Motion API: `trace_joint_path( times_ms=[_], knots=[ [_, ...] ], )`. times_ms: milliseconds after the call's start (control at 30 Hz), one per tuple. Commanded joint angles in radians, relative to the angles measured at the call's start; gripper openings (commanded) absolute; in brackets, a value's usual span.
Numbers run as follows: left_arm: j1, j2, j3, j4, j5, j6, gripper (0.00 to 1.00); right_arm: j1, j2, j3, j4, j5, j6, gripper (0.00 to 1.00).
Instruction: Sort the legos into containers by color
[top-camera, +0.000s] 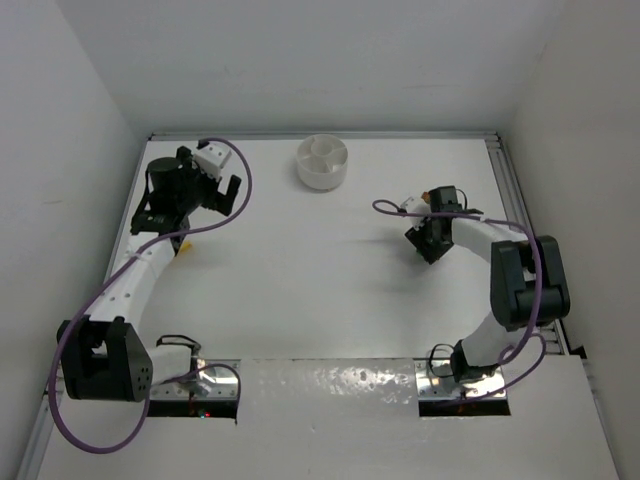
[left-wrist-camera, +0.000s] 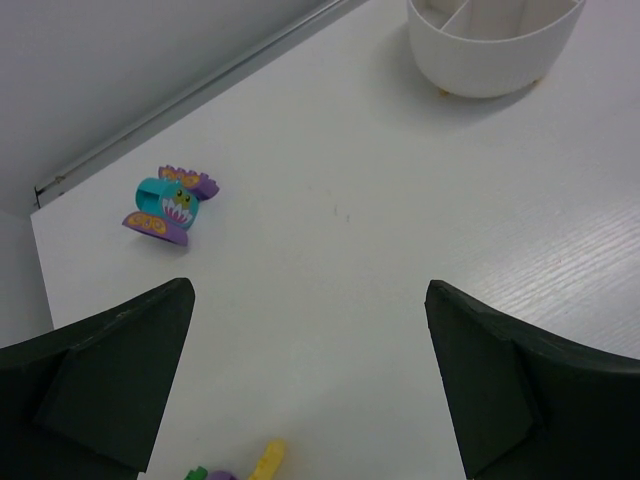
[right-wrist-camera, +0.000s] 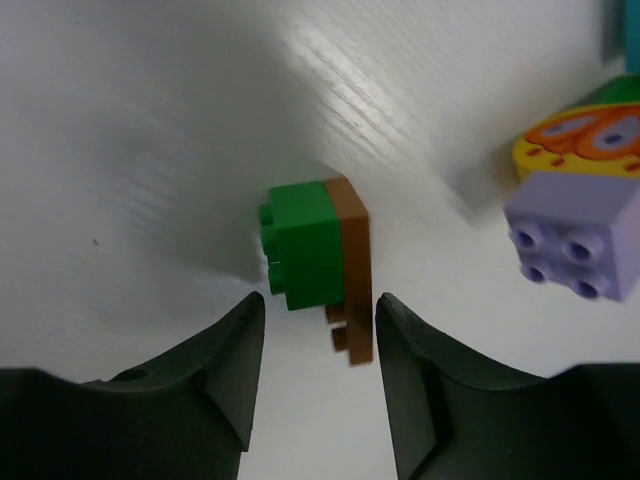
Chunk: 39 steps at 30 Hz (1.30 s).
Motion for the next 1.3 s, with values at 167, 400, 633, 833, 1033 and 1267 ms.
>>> trace_joint_path(
  times_ms=[167, 400, 633, 833, 1033, 1267],
  knots=[
    [-0.005, -0.039, -0.004, 0.038, -0.031, -0.01, 1.0, -0.005, 0.087, 0.059, -0.041, -0.056, -0.054, 0.37],
    [-0.005, -0.047, -0.007, 0.03, 0.026, -0.019, 0.91, -0.002, 0.062, 0.085, -0.087, -0.16, 0.001, 0.0],
    [-0.088, -0.027, -0.02, -0.056, 0.167, 0.004, 0.79, 0.206, -0.054, 0.153, 0.055, -0.23, 0.451, 0.0],
    [-0.343, -0.001, -0.056, -0.007, 0.092, 0.046, 0.85, 0.401, -0.086, 0.145, 0.407, -0.176, 0.873, 0.0],
    [-0.421, -0.007, -0.106, 0.159, 0.248, 0.122, 0.74, 0.503, -0.065, 0.205, 0.422, -0.133, 0.993, 0.0],
    [-0.465, 0.048, -0.123, 0.311, 0.208, 0.026, 0.75, 0.575, -0.059, 0.196, 0.442, -0.13, 0.981, 0.0]
  ],
)
